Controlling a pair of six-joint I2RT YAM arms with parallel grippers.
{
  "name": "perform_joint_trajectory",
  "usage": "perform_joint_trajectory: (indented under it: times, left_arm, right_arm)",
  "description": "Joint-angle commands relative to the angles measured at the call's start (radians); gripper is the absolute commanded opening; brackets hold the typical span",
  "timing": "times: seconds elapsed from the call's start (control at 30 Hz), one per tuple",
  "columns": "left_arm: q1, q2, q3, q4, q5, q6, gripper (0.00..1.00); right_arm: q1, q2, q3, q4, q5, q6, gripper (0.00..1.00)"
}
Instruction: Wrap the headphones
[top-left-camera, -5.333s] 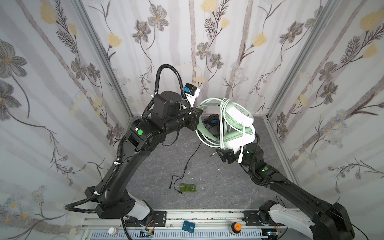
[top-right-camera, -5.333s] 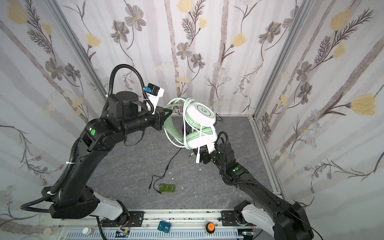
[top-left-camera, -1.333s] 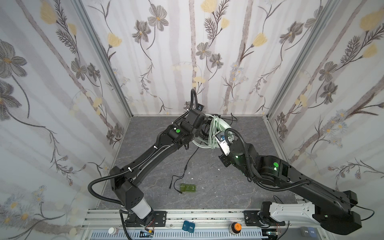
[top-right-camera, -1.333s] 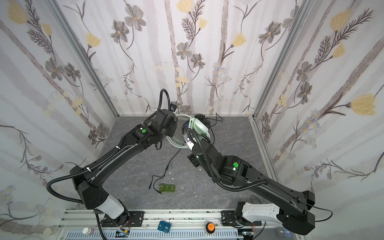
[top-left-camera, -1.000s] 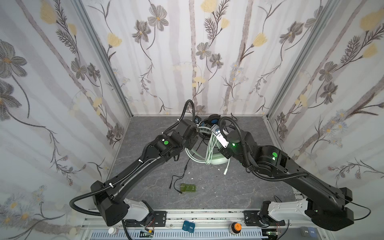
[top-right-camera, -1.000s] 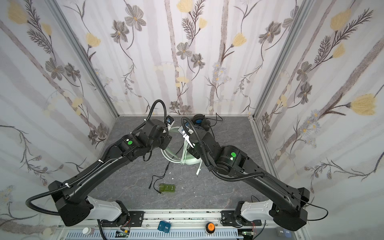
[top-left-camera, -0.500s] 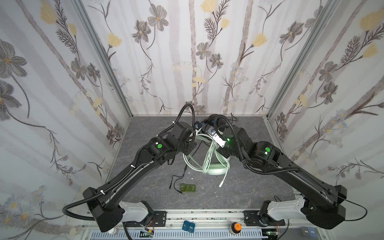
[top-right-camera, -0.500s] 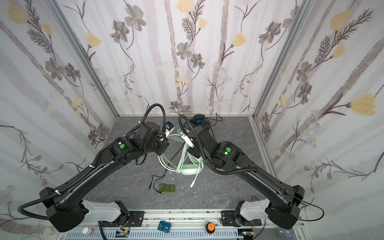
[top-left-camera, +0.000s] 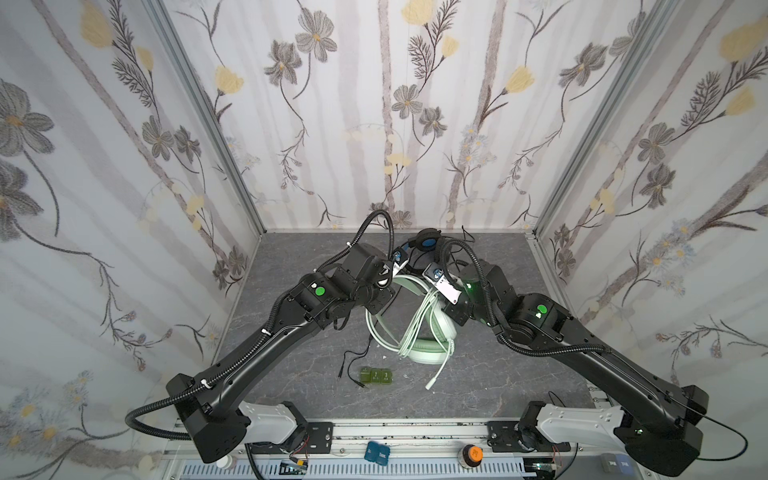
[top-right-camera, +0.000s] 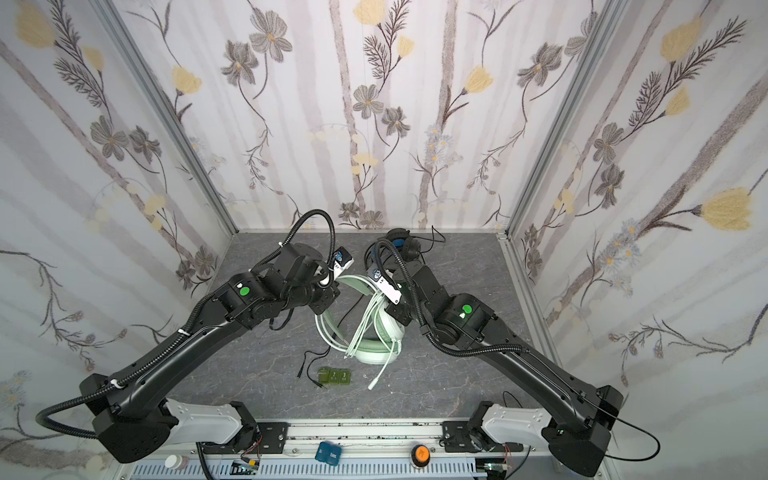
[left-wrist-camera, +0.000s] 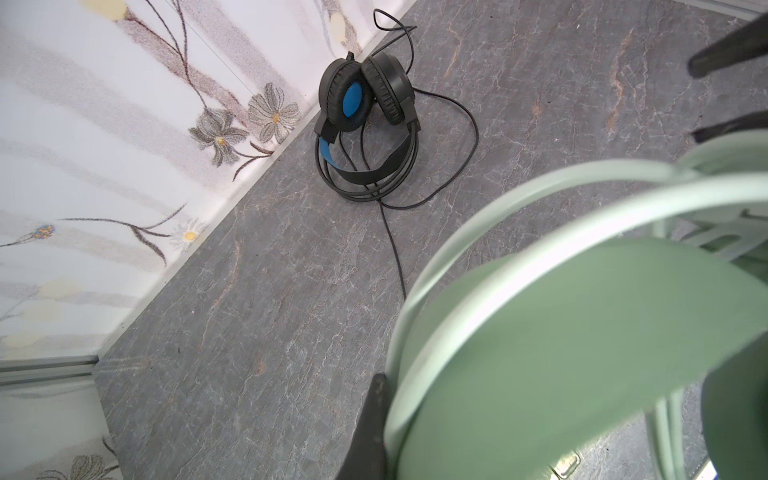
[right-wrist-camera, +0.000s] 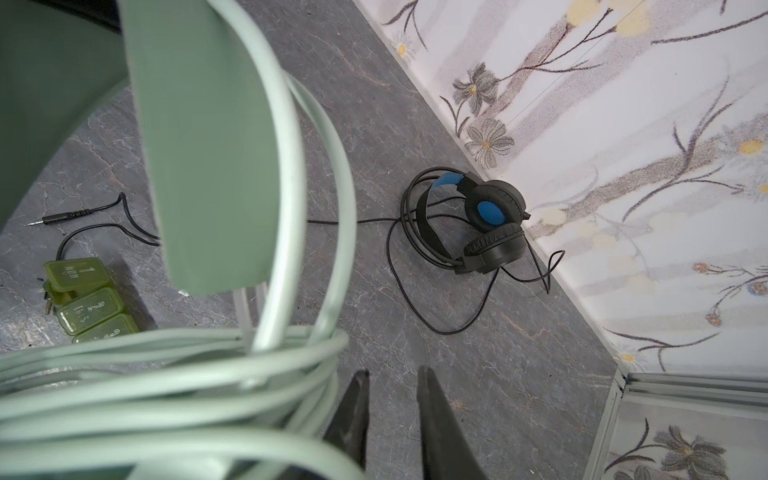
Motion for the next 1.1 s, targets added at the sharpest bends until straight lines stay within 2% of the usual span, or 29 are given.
perform_joint_trajectory:
  times: [0.0,0.33,0.6,0.77,1.07]
  left_arm:
    - [-0.002,-0.004,0.017,0.063,0.070,-0.017,0.00]
    - [-0.003,-0.012,0.014,0.039,0.059,-0.025,0.00]
    - [-0.002,-0.005,0.015,0.023,0.040,-0.030,0.00]
    - [0.002,0.015,0.016,-0.009,0.014,-0.064,0.00]
    - [0.051,0.085,0.021,-0.094,0.023,-0.189,0.00]
  right_arm:
    - [-0.014,-0.006,-0.020,0.076,-0.045,-0.016,0.27]
    - [-0.086,-0.073,-0.156,0.170,-0.109,0.003,0.41]
    - [-0.143,-0.126,-0.259,0.227,-0.133,0.029,0.58]
    - [-0.210,-0.202,-0.348,0.275,-0.164,0.086,0.69]
    - [-0.285,-0.325,-0.476,0.309,-0.056,0.174,0.81]
